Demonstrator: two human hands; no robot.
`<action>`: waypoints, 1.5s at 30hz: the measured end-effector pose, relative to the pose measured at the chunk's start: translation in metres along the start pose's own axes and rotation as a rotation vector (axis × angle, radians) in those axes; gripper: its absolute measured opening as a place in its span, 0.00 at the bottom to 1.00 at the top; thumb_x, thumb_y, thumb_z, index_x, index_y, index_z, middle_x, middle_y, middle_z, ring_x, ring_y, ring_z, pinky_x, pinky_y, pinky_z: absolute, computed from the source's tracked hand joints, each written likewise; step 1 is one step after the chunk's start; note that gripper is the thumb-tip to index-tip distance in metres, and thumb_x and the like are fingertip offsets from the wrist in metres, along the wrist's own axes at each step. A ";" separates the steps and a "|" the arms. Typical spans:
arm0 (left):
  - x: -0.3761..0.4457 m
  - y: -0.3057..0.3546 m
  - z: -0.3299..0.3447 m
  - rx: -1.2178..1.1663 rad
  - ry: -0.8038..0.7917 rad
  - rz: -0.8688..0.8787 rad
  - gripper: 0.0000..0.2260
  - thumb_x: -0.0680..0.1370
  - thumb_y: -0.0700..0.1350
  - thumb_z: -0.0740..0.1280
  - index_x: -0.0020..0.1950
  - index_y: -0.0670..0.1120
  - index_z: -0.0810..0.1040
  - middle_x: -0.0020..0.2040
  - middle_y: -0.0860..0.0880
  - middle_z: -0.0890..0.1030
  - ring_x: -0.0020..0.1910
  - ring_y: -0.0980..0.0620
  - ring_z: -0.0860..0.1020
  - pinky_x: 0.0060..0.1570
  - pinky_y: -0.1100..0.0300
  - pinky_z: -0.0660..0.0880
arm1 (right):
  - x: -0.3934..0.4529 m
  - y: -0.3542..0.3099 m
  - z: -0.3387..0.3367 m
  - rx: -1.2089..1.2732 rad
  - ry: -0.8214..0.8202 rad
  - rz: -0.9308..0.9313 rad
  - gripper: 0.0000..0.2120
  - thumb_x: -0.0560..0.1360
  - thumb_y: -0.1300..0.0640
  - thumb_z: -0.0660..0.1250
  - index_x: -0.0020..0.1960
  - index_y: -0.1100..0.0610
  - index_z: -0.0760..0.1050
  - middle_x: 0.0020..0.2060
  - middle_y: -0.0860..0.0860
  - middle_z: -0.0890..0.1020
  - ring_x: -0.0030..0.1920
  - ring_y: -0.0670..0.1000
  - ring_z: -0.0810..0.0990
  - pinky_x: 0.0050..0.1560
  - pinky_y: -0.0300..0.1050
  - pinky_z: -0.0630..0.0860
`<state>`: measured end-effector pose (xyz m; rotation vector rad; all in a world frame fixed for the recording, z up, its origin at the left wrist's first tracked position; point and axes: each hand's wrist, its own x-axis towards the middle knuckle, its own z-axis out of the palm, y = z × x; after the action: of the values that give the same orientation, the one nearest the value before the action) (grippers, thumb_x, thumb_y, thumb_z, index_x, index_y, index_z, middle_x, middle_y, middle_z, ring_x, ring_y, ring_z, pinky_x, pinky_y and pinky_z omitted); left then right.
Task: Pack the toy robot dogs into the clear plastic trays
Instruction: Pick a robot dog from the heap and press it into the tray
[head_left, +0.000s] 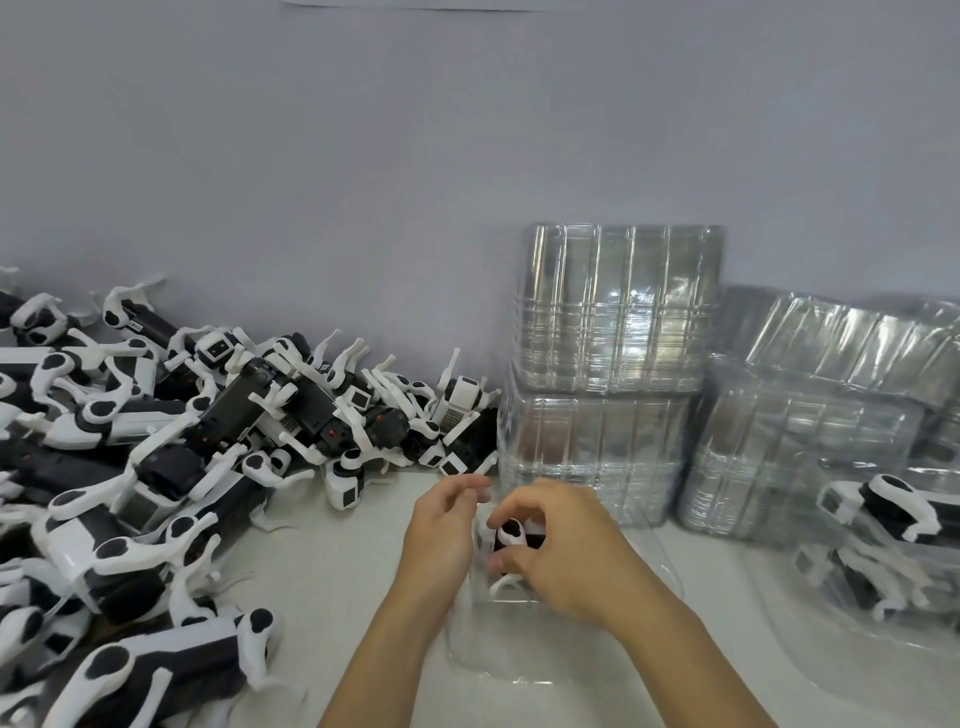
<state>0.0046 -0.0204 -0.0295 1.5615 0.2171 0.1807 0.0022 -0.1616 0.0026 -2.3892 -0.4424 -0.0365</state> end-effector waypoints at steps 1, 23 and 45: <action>0.000 0.000 0.000 0.003 -0.002 0.003 0.14 0.83 0.39 0.59 0.50 0.51 0.83 0.52 0.50 0.83 0.55 0.56 0.79 0.58 0.57 0.74 | 0.000 0.000 0.000 0.000 0.008 -0.002 0.12 0.67 0.49 0.81 0.44 0.38 0.80 0.44 0.36 0.77 0.48 0.36 0.76 0.51 0.38 0.75; -0.027 0.039 0.041 0.800 -0.229 0.661 0.10 0.80 0.49 0.68 0.61 0.55 0.82 0.58 0.59 0.81 0.60 0.59 0.74 0.67 0.57 0.66 | -0.021 0.060 -0.083 0.073 -0.031 0.315 0.08 0.78 0.45 0.69 0.50 0.50 0.79 0.33 0.51 0.85 0.33 0.47 0.84 0.43 0.43 0.81; -0.026 0.027 0.052 0.875 -0.130 0.417 0.10 0.74 0.44 0.75 0.51 0.57 0.86 0.34 0.63 0.73 0.38 0.62 0.73 0.33 0.67 0.67 | -0.013 0.048 -0.063 0.096 -0.033 0.285 0.13 0.77 0.49 0.72 0.55 0.55 0.75 0.34 0.53 0.86 0.32 0.49 0.85 0.46 0.50 0.84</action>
<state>-0.0070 -0.0773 -0.0023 2.4735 -0.1688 0.3361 0.0113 -0.2397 0.0178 -2.3384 -0.1131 0.1501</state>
